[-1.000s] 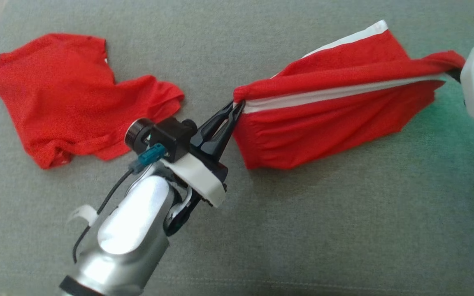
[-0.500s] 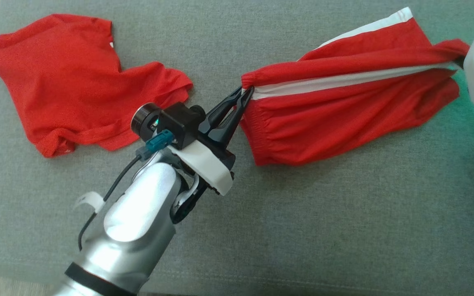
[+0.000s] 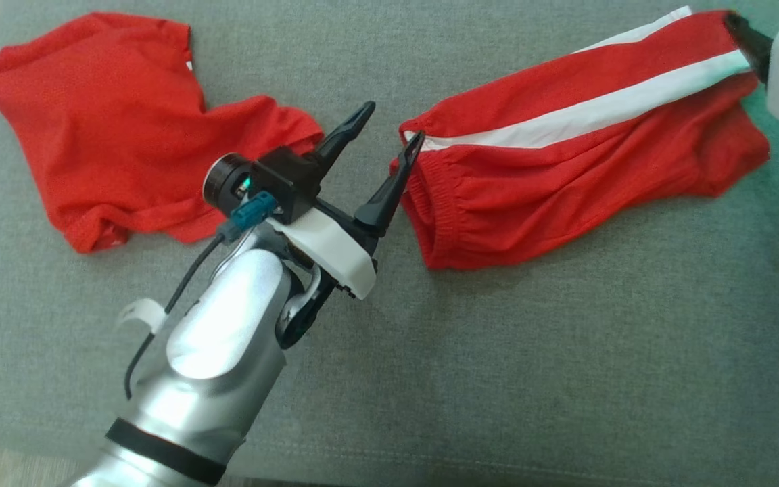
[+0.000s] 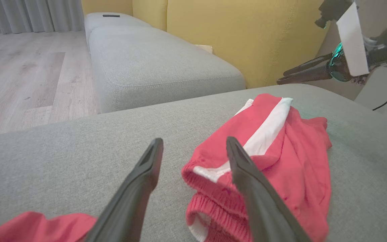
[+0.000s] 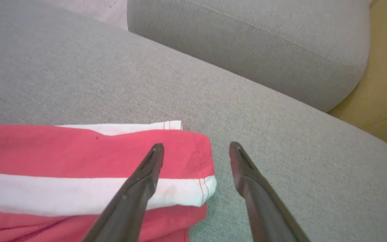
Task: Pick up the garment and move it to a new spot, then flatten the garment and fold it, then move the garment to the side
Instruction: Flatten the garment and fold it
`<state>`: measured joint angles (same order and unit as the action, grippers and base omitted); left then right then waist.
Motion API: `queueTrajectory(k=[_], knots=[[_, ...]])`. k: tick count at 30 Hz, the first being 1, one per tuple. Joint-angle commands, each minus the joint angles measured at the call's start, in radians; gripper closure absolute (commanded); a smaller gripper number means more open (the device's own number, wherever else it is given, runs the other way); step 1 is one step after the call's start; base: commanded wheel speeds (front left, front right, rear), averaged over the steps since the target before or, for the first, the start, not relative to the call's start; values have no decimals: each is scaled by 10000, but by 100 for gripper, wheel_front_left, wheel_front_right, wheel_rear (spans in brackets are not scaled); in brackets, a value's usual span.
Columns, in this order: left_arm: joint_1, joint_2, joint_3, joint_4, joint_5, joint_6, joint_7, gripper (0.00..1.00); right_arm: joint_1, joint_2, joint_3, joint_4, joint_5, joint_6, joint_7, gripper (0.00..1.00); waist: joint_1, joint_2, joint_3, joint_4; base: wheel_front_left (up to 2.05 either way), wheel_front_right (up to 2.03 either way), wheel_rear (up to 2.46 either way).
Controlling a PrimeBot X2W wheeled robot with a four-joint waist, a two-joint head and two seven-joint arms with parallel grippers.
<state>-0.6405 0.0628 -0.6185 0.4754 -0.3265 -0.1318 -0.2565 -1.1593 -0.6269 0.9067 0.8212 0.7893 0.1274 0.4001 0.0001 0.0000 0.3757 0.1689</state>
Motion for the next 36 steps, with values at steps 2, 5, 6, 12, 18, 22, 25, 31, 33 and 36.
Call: queueTrajectory(k=[2,5,6,12,18,22,25,31,33,36], knots=[[-180,115,506,-282,134,12,-53,0,-119,130,-272,184,-41,33,-649,0,-1,0,-213,-73,0,0,0],[26,96,859,-403,186,12,-53,0,17,486,-571,589,39,33,-1669,0,-1,0,-532,-179,0,0,0],[123,89,1027,-470,198,12,-53,0,94,616,-727,706,124,33,-2053,0,-1,0,-664,-229,0,0,0],[1020,35,2262,-1150,405,58,-53,0,1041,1761,-1753,1131,455,33,-4883,0,-1,0,-1647,-619,0,0,0],[2031,0,3193,-1876,677,177,-53,0,2250,2668,-2443,1333,258,33,-6341,0,-1,0,-2472,-962,0,0,0],[2779,-30,3591,-2304,856,188,-53,0,3155,3085,-3019,1216,-478,33,-6596,0,-1,0,-2843,-1165,0,0,0],[3364,-55,3856,-2582,957,210,-53,0,4011,3334,-3960,590,-1414,33,-6612,0,-1,0,-3067,-1299,0,0,0],[4414,-97,4086,-3135,1270,222,-53,0,6410,4250,-6323,-840,-3637,33,-6616,0,-1,0,-3392,-1500,0,0,0],[4709,-107,4127,-3292,1373,248,-53,0,7125,4634,-7022,-1339,-4308,33,-6616,0,-1,0,-3461,-1559,0,0,0],[5001,-114,4172,-3440,1427,289,-53,0,7759,5009,-7659,-1819,-4897,33,-6617,0,-1,0,-3535,-1617,0,0,0]])
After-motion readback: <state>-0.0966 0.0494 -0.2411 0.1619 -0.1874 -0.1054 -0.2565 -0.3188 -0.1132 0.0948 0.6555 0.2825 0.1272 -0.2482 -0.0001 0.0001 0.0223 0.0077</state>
